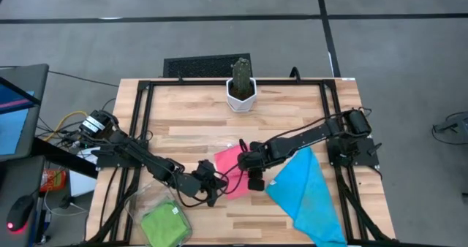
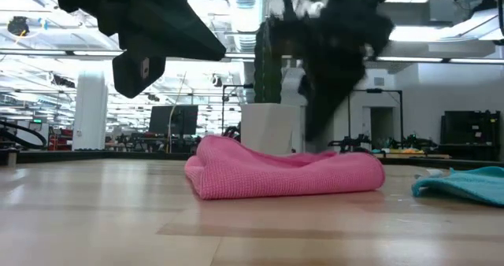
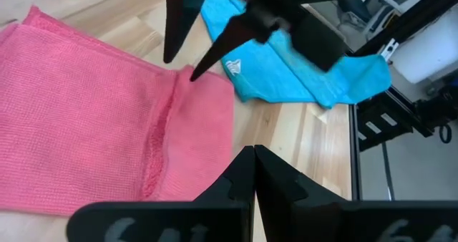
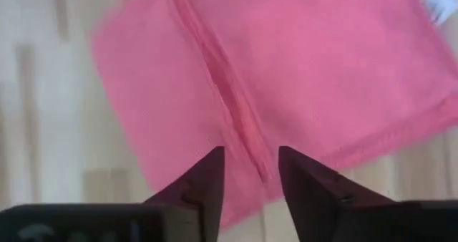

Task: Fold microfiber towels
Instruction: Fold the pink microfiber cloth

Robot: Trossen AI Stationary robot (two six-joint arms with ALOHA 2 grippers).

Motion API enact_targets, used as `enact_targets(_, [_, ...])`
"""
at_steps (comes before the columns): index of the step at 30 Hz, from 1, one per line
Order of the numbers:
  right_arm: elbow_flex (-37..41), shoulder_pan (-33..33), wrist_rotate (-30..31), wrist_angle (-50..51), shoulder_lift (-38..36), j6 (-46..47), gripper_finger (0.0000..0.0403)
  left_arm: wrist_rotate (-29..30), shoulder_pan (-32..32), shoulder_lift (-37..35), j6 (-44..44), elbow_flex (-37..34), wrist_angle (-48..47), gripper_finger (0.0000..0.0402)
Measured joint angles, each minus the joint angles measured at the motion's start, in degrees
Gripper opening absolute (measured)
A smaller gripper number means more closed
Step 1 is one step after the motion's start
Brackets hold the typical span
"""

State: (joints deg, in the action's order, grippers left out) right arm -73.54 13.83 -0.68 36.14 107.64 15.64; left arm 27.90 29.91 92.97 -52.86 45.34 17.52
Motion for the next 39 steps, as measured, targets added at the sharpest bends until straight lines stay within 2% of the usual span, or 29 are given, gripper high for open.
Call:
enact_targets(6, [0.0,2.3,5.7,0.5,-6.3,4.6,0.018,-0.2,0.0,0.0,0.2,0.0,0.6,0.0])
enact_targets(9, [-0.1,5.3,11.2,0.4,-8.6,7.3,0.0178,-0.7,0.0,1.0,2.3,0.1,4.1,0.0])
enact_targets(12, [-0.2,8.0,14.2,-0.2,-7.3,9.3,0.0168,-2.2,-0.1,4.3,4.0,0.1,6.8,0.0])
enact_targets(17, [-0.1,10.2,14.4,-2.6,-0.8,10.5,0.0151,-3.4,-1.3,9.5,1.9,0.0,8.0,0.0])
enact_targets(21, [0.0,10.2,15.0,-2.9,3.3,12.6,0.0142,-2.2,-3.5,10.4,0.0,0.0,6.7,0.0])
enact_targets(27, [3.1,9.7,14.6,-5.2,5.0,14.9,0.0137,-4.0,-7.3,10.4,0.7,0.0,2.8,0.0])
enact_targets(33, [6.9,9.3,13.9,-9.0,3.4,17.5,0.0138,-6.9,-8.1,11.2,1.2,0.0,1.8,0.0])
enact_targets(36, [7.3,9.3,13.7,-10.4,3.0,17.5,0.0136,-6.1,-7.7,7.6,1.8,0.0,2.4,0.0])
enact_targets(39, [7.3,9.4,13.6,-12.1,3.0,17.1,0.0133,-2.5,-7.2,2.3,3.9,0.9,1.9,0.0])
